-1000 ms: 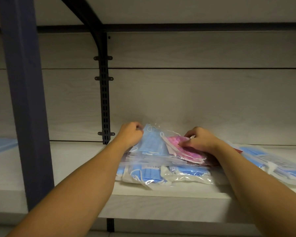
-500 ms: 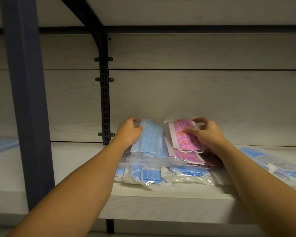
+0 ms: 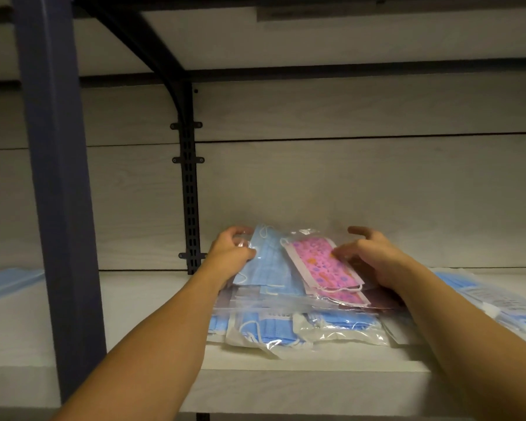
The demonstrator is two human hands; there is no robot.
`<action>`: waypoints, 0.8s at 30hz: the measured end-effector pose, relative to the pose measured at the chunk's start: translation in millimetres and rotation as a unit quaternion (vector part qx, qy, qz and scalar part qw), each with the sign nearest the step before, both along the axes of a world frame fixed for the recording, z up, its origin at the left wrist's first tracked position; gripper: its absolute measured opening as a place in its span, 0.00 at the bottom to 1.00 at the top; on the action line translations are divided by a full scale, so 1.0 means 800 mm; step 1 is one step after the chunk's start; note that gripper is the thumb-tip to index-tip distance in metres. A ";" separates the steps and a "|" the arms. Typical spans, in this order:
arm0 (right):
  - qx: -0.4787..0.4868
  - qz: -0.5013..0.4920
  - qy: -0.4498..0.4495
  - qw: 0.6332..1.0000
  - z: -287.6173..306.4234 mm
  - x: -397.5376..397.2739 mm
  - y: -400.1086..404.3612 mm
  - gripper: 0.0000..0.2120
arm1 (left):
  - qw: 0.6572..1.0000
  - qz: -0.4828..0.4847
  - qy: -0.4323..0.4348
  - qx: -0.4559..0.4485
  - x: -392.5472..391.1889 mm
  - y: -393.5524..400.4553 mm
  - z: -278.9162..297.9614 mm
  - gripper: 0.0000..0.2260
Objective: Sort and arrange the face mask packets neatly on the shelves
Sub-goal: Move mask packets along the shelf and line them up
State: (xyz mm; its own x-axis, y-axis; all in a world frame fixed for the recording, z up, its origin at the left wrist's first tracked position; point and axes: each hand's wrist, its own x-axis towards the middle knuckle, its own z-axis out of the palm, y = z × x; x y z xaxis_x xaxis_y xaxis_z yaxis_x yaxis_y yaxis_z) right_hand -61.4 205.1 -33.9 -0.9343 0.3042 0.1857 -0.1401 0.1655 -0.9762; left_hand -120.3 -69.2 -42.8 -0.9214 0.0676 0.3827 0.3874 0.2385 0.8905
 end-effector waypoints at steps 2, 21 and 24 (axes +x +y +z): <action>-0.021 0.015 -0.032 0.999 -0.001 -0.003 0.003 0.34 | 1.000 -0.006 -0.010 0.003 -0.004 -0.002 -0.004 0.22; -0.131 0.136 0.063 0.980 0.011 0.017 -0.028 0.13 | 0.981 0.046 -0.030 0.185 0.092 -0.022 0.012 0.14; -0.136 0.186 0.084 0.969 0.012 0.033 -0.046 0.09 | 0.973 0.072 -0.017 0.218 0.128 -0.036 0.015 0.13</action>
